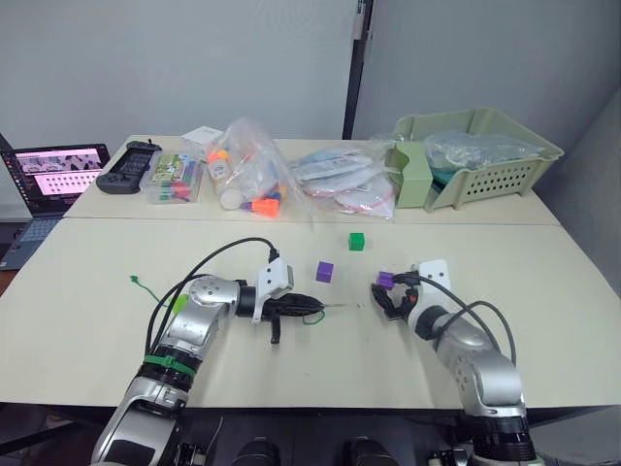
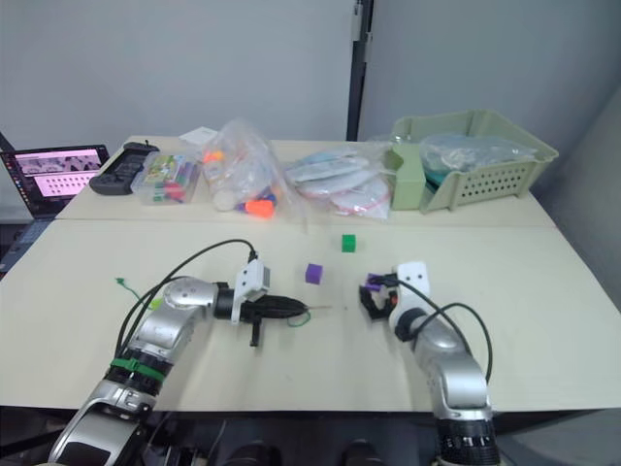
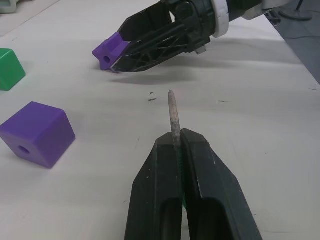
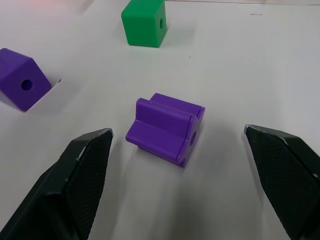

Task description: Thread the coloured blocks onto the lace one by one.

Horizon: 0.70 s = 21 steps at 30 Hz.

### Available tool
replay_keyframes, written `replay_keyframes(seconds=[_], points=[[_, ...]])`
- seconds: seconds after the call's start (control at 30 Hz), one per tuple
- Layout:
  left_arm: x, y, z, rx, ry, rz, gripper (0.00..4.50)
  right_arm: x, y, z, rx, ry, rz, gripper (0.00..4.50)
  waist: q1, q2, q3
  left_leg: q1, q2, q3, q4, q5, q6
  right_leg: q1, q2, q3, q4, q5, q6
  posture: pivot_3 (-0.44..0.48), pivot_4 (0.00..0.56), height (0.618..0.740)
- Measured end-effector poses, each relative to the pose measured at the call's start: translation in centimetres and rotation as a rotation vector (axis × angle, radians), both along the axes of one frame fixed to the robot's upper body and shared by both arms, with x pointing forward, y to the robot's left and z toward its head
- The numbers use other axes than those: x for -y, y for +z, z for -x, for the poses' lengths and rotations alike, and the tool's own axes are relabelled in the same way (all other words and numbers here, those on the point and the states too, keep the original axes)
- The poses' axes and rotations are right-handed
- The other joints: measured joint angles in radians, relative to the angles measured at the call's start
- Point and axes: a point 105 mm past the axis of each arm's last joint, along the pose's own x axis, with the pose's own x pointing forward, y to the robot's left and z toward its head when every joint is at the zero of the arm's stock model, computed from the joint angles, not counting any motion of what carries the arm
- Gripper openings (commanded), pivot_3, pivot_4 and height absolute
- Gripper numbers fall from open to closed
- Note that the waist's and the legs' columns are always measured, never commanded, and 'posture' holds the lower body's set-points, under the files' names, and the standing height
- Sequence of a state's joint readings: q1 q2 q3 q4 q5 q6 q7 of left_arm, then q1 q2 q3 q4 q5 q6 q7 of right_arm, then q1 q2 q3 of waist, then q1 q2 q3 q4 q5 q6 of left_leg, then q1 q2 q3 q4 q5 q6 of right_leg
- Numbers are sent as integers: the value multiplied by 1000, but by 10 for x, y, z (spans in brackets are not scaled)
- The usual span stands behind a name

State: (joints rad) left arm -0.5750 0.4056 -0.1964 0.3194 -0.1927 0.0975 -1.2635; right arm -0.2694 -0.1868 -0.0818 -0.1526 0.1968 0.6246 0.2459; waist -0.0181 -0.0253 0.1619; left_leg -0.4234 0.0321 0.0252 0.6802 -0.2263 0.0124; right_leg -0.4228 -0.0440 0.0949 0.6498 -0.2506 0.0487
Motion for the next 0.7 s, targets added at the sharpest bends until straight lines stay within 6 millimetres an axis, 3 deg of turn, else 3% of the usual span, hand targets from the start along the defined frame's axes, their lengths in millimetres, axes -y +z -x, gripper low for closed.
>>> replay_keyframes(seconds=[0.1,0.33,0.6,0.7], points=[[-1,0,0,-5,2,-3,0,-5,-2,-4,1,-11,-7,3723,0,0,0,0,0,0,0,0,0,0,0,0,0,0,0,0,150,734],[1,3,1,11,-3,-3,0,-2,-1,-6,20,-70,1,1280,1,0,0,0,0,0,0,0,0,0,0,0,0,0,0,0,150,734],[3,1,5,-2,-24,-7,0,0,6,7,40,-65,3,1181,1,0,0,0,0,0,0,0,0,0,0,0,0,0,0,0,150,734],[6,-2,10,-13,-48,-7,0,-5,5,26,23,-23,2,1181,2,0,0,0,0,0,-1,0,0,0,0,0,0,0,0,0,150,734]])
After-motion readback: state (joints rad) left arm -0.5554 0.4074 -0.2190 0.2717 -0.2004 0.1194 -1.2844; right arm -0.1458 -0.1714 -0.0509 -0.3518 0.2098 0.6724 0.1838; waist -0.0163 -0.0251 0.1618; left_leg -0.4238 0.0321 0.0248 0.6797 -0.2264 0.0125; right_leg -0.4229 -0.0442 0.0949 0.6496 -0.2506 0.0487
